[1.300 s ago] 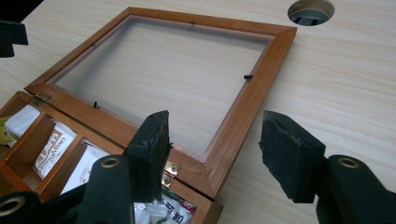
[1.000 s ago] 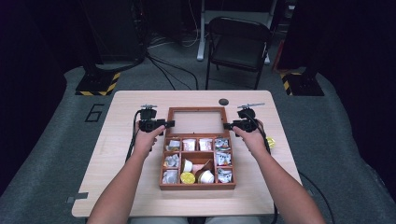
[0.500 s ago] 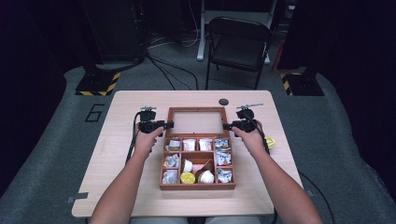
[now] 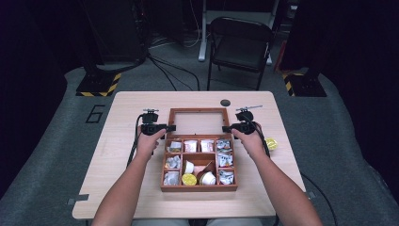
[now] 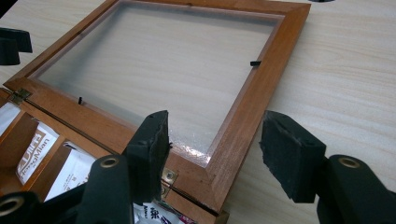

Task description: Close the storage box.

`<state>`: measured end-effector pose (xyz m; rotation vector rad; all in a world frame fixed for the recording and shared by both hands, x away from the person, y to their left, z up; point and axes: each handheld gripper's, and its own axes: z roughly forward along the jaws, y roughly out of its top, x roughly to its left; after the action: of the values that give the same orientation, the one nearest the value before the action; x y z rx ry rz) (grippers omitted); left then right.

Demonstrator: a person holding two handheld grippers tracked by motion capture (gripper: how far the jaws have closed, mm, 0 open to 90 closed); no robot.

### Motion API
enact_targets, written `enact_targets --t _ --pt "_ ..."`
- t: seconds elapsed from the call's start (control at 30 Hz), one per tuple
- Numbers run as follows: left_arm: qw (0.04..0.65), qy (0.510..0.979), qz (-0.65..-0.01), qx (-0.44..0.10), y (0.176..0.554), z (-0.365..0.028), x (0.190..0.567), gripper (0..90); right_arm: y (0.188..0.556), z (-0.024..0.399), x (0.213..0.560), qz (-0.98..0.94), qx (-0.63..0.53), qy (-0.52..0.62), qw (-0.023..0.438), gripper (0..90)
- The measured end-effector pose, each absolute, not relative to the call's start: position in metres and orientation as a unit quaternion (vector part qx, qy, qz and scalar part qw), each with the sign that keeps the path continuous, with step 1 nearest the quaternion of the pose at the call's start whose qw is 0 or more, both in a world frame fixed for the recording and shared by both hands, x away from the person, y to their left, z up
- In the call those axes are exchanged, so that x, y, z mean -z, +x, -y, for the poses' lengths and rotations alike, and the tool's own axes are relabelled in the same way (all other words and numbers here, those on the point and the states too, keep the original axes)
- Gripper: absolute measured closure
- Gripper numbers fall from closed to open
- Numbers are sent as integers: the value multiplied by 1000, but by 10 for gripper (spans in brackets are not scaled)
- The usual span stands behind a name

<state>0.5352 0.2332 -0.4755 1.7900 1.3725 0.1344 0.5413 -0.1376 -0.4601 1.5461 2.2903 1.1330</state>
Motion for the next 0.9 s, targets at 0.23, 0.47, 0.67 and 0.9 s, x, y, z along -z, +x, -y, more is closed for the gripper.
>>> enact_targets --t 0.23,0.47,0.67,0.9 --pt "420 717 -555 -47 536 -234 480 417 542 138 463 -761 -379 522 67 414" --pt "419 717 -555 -43 537 -230 484 401 544 134 468 -763 -377 522 57 407" --pt "417 716 -558 -40 538 -230 486 389 544 132 470 -767 -368 523 53 400" --pt "419 713 -561 -37 538 -229 486 369 546 131 472 -768 -361 527 48 373"
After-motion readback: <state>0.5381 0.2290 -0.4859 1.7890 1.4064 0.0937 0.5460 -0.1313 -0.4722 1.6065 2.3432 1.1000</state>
